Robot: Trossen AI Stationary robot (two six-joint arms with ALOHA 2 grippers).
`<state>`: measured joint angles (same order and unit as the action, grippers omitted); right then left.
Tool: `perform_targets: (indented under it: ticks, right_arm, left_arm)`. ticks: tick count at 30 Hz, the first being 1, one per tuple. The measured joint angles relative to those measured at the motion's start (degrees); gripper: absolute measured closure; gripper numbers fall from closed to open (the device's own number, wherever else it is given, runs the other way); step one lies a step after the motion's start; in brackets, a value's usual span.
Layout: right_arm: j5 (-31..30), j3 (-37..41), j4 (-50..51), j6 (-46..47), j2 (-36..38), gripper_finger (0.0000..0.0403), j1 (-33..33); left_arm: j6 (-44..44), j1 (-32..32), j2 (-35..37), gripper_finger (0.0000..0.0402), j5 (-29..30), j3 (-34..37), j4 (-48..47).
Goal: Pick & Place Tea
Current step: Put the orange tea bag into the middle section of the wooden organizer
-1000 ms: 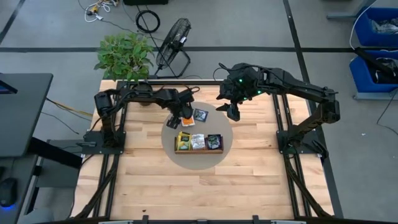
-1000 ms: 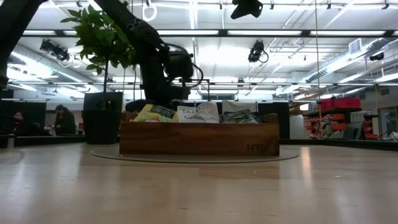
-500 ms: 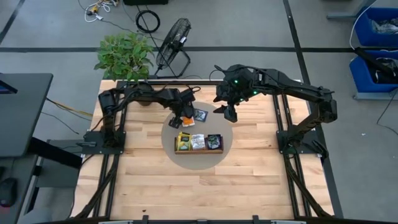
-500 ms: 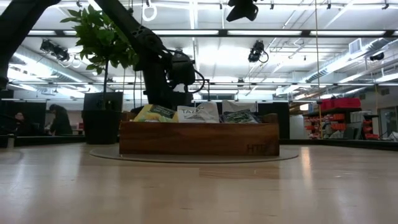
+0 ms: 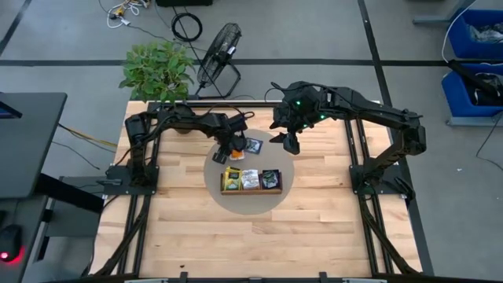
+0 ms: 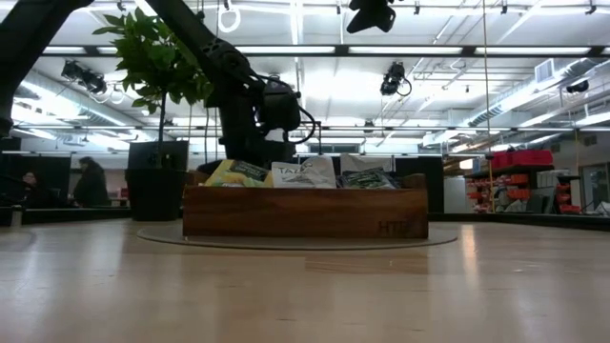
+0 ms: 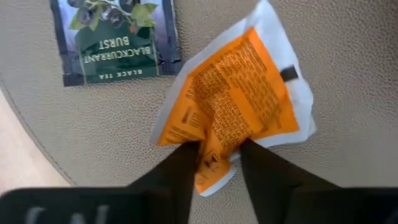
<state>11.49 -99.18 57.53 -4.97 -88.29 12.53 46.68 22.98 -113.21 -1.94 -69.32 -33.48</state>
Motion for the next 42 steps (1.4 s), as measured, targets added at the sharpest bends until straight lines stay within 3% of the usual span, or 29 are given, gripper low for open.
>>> perform_targets:
  ticks: [9,14,18,26,33,42]
  right_arm:
    - [0.0,0.0,0.0,0.0,0.0,0.0160,0.0]
    - [0.0,0.0,-0.1,-0.5,0.0,0.0160,0.0]
    - [-0.1,0.0,-0.1,-1.4,0.0,0.0160,0.0]
    - [-0.1,0.0,-0.1,-3.1,0.2,0.0160,0.0]
    - [-0.6,-0.1,-2.1,-4.5,2.4,0.0166,-1.3]
    - [-1.0,-0.1,-9.8,-8.5,2.8,0.0188,-2.3]
  left_arm:
    - [0.0,-0.1,0.4,0.0382,2.5,-0.7,-0.8]
    - [0.0,0.1,2.4,0.0381,3.7,-3.2,-5.8]
    - [-1.1,0.1,4.1,0.0369,4.5,-8.0,-10.8]
    - [-3.2,0.1,5.3,0.0385,3.7,-18.0,-23.3]
    - [-9.0,1.4,6.0,0.0385,-5.7,-31.4,-34.0]
    - [-18.2,2.3,6.1,0.0380,-22.1,-46.5,-36.4]
